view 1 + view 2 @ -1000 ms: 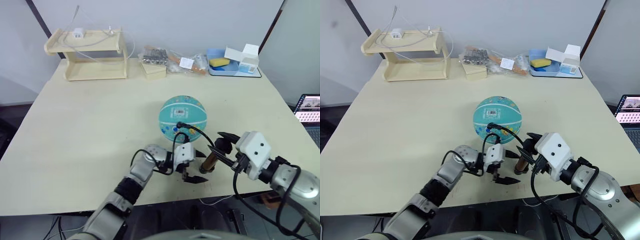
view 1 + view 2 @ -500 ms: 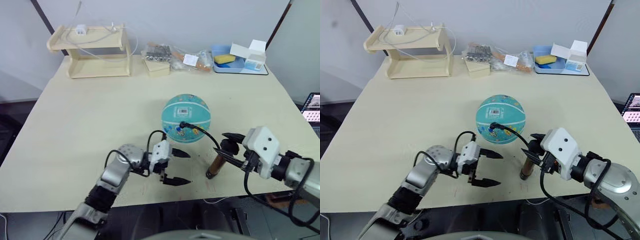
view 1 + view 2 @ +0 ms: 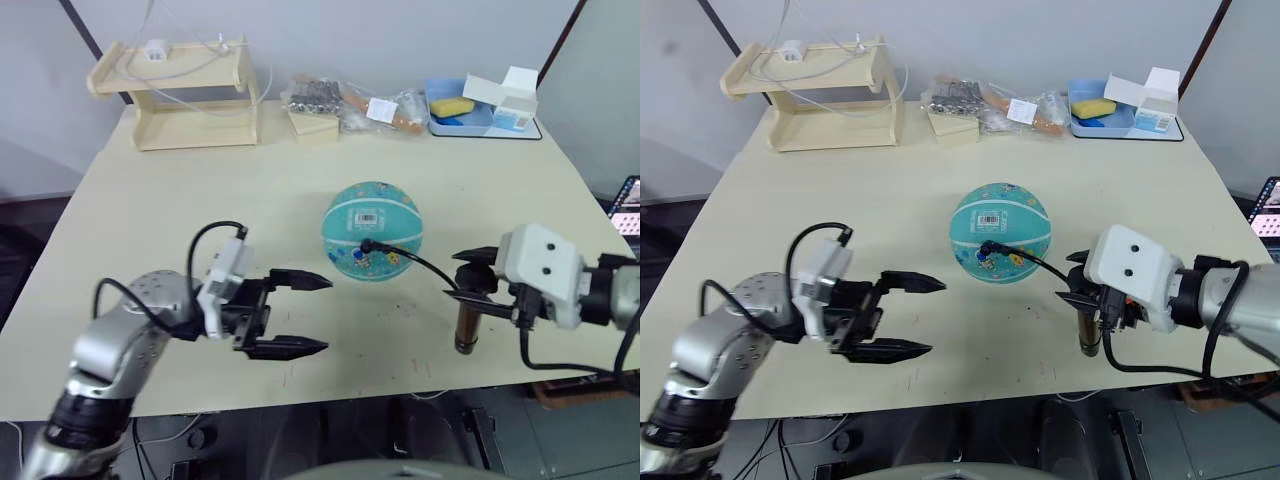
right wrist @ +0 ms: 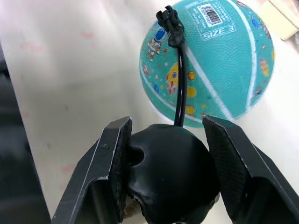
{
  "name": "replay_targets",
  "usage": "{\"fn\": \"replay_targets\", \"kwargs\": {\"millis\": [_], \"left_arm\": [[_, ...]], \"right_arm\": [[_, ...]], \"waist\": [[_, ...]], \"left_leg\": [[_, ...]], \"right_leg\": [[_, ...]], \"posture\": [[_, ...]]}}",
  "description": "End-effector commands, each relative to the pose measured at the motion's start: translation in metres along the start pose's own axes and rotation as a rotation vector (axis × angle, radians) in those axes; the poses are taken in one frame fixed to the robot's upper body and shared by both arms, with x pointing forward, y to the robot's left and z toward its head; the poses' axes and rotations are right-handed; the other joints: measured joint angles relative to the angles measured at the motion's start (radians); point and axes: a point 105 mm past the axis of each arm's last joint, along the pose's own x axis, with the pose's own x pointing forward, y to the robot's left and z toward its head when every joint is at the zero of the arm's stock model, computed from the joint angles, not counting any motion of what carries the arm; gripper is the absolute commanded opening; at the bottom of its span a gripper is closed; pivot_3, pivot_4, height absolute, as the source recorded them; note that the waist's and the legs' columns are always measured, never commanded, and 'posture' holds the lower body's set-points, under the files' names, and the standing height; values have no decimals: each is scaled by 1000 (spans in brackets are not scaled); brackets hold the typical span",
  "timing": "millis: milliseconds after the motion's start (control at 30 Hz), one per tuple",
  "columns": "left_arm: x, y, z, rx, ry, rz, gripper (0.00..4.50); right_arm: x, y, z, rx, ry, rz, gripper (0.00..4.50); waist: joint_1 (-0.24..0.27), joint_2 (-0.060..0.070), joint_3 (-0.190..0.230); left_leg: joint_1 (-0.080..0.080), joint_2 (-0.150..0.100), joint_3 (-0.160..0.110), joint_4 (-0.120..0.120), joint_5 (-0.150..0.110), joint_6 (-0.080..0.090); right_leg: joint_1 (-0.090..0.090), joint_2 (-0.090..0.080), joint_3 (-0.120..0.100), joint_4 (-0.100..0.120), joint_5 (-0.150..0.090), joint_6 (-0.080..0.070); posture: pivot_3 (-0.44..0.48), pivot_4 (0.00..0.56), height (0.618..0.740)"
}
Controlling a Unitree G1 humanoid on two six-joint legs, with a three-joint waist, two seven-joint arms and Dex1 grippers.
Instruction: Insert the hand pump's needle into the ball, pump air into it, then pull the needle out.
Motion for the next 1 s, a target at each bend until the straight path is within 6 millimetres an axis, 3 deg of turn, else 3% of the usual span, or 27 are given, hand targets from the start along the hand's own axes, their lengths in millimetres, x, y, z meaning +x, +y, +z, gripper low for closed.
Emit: {"fn": "replay_targets", "kwargs": {"millis": [33,233,400,600,733,1000], "left_arm": [[-12,-22,21,25,-16,29,4500],[-23,-32,24,9,4,87,4500],[-29,-17,11,4,13,159,4500],[-12,12,-11,16,24,181,4500],[-4,21,-20,20,33,176,4500],[-3,18,-26,35,43,162,4500]], "right_arm": [[-1,-6,5,-176,57,80,1919],[9,-11,-7,-338,144,209,1919],[28,-6,-17,-408,175,325,1919],[49,12,-35,-387,221,436,1919],[60,20,-50,-371,261,471,1919],[92,33,-82,-352,327,519,1919]], "waist": [[-4,3,3],[6,4,4],[9,5,5],[22,5,5],[34,5,5],[43,5,5]], "left_leg": [[0,0,0,0,0,0],[-2,-1,0,0,3,-5],[-2,-1,-1,0,4,-7],[-2,-2,-3,0,5,-8],[-2,-2,-3,1,5,-8],[-4,-7,-8,4,6,-10]], "right_leg": [[0,0,0,0,0,0],[-1,1,4,0,0,0],[-1,2,5,1,0,0],[-2,3,4,4,0,0],[-1,2,3,5,0,0],[0,1,7,7,0,0]], "posture": [[0,150,740],[0,150,740],[0,150,740],[0,150,740],[0,150,740],[0,150,740]]}}
